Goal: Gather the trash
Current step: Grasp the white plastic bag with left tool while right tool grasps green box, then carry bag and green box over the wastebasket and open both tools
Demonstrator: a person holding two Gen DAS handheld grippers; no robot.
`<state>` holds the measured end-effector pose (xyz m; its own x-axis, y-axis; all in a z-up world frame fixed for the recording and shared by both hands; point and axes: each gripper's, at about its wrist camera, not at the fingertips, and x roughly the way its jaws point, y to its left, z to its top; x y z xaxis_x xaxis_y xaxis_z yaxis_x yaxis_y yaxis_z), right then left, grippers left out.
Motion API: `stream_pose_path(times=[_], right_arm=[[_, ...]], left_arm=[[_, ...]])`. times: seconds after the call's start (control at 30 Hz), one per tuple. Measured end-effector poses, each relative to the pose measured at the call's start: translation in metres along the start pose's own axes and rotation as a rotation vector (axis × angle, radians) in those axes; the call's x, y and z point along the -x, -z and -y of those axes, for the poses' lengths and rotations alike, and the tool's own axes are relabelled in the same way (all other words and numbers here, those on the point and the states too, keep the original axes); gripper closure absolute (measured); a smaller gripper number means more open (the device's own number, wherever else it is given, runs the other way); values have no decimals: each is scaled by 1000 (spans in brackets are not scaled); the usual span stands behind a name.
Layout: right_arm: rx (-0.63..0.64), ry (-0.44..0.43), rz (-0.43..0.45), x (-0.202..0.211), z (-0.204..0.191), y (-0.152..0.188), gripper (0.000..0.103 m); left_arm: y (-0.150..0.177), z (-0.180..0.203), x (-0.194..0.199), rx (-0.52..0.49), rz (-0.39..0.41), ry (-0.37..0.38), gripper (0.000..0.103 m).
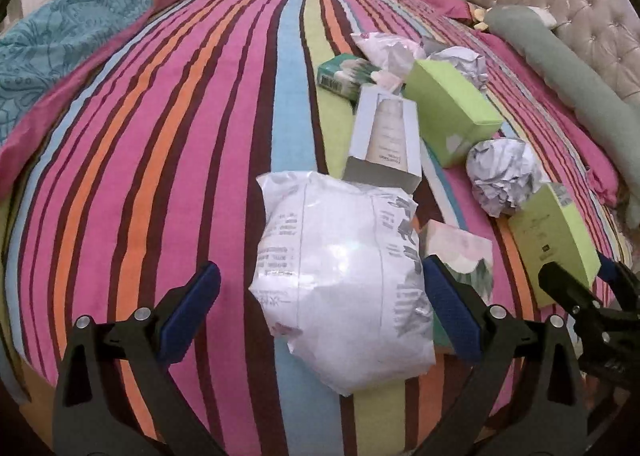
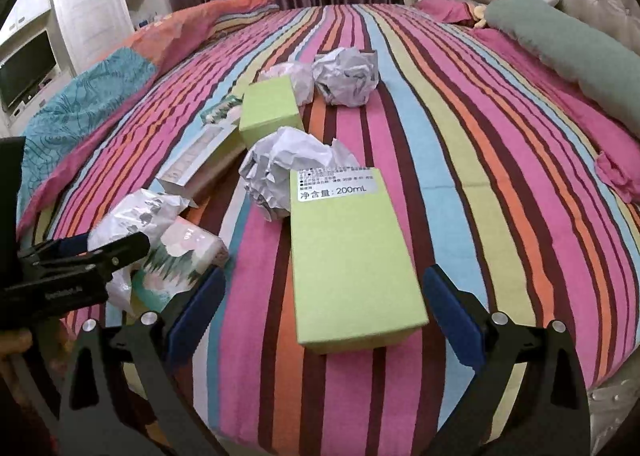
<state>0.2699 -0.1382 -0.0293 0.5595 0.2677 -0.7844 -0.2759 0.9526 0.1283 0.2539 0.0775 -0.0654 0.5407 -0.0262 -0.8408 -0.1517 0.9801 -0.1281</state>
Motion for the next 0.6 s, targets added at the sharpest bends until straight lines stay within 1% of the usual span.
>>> stream_pose_path(times=[0.03, 0.1, 0.13, 0.17, 0.2, 0.23, 0.27, 0.33, 0.43, 0.6], right_arm=[[-2, 3, -7, -3, 0, 0, 9], [-5, 13, -20, -8, 2, -2, 11], [-8, 15, -26, -11, 3, -2, 18], [-14, 5, -37, -13, 4, -3, 34], [-21, -9, -52, -17, 6, -4, 41], [-29, -16, -70, -19, 9, -4, 53], [-36, -17, -80, -20, 11, -4, 54], [-49, -33, -77, -16, 14, -4, 54], [-67, -39, -50, -3, 18, -2, 54], [-123, -79, -57, 7, 29, 3, 54]], left_arm=[[-1, -1, -3, -3, -9, -11, 6], [-2, -1, -6, -12, -24, -9, 22], [-2, -2, -9, -13, -37, -4, 40], [-3, -3, -11, -14, -39, -13, 42], [-4, -5, -11, -14, -39, -9, 43], [-4, -5, -10, -14, -37, -7, 45], [-5, -7, -8, -12, -31, -6, 48], [-5, -10, -4, -6, -22, -8, 49], [-5, -14, 5, 0, -7, 4, 49], [1, -19, 23, 14, 20, 13, 49]])
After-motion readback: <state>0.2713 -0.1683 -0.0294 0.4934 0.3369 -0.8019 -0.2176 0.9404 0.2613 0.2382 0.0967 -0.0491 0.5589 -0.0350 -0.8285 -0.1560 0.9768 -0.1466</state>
